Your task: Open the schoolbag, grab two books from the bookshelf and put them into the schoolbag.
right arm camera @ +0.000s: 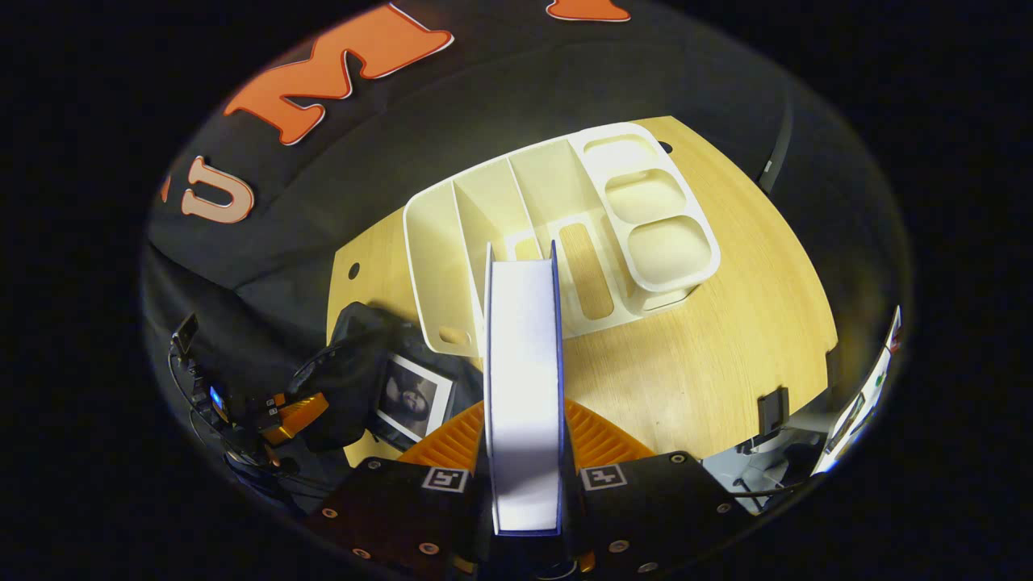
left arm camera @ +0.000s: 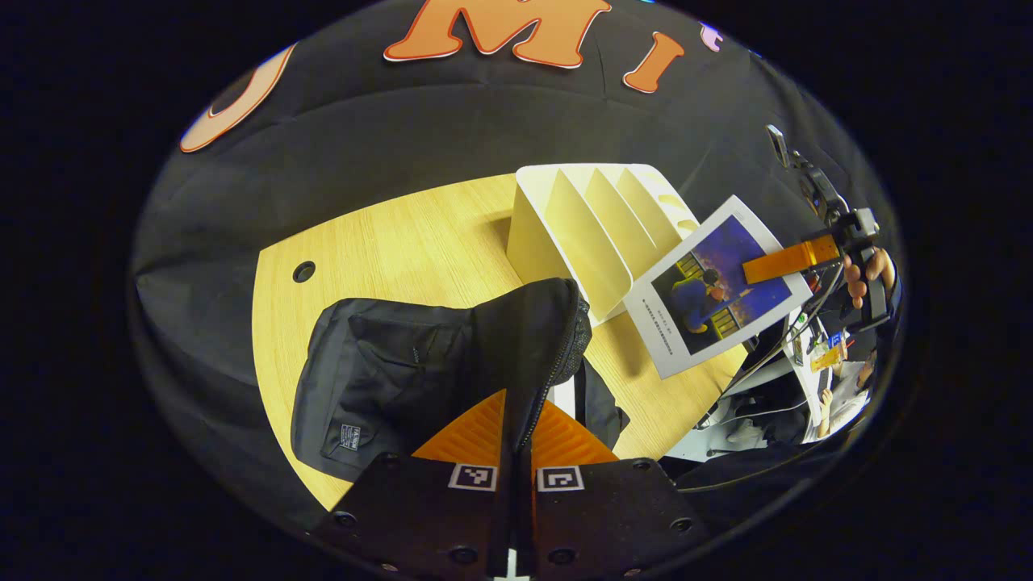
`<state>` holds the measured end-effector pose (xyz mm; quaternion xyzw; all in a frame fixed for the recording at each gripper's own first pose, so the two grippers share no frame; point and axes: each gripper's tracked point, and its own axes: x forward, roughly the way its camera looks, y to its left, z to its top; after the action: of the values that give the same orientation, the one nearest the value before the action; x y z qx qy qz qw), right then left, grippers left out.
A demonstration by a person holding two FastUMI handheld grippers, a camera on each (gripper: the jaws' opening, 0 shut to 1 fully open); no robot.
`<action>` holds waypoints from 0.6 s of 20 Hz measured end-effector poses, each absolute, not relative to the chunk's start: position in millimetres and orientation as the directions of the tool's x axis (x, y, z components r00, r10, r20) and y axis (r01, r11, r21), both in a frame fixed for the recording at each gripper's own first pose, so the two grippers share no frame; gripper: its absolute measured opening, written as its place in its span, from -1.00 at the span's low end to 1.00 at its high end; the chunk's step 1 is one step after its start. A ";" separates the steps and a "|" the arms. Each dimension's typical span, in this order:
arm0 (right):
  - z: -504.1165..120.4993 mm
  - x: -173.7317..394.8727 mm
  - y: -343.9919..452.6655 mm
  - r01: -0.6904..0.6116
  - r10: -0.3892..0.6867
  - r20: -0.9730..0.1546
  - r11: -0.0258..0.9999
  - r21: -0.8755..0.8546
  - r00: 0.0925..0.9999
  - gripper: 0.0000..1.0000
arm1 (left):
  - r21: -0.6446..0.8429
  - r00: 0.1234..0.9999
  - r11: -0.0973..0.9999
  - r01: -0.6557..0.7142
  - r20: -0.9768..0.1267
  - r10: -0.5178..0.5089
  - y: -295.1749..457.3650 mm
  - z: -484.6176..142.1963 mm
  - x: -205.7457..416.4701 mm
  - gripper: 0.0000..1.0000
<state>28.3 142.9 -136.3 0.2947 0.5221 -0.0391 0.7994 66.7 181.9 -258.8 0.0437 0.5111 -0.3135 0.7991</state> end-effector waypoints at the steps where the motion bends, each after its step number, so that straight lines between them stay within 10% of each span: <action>1: -133.4 22.4 147.6 0.379 0.260 -0.847 0.806 0.455 0.464 -0.28 | -0.250 0.282 0.800 0.546 -0.844 -0.457 182.5 -260.1 65.8 -0.92; 12: -133.1 -23.0 175.1 0.407 0.344 -0.760 0.684 0.605 0.552 -0.31 | -0.256 0.266 0.771 0.583 -0.837 -0.479 177.7 -255.6 71.1 -0.92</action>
<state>-23.0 175.1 -133.1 0.3969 0.4729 -0.0199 0.7864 71.1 177.7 -255.6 0.0517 0.5052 -0.3344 0.7939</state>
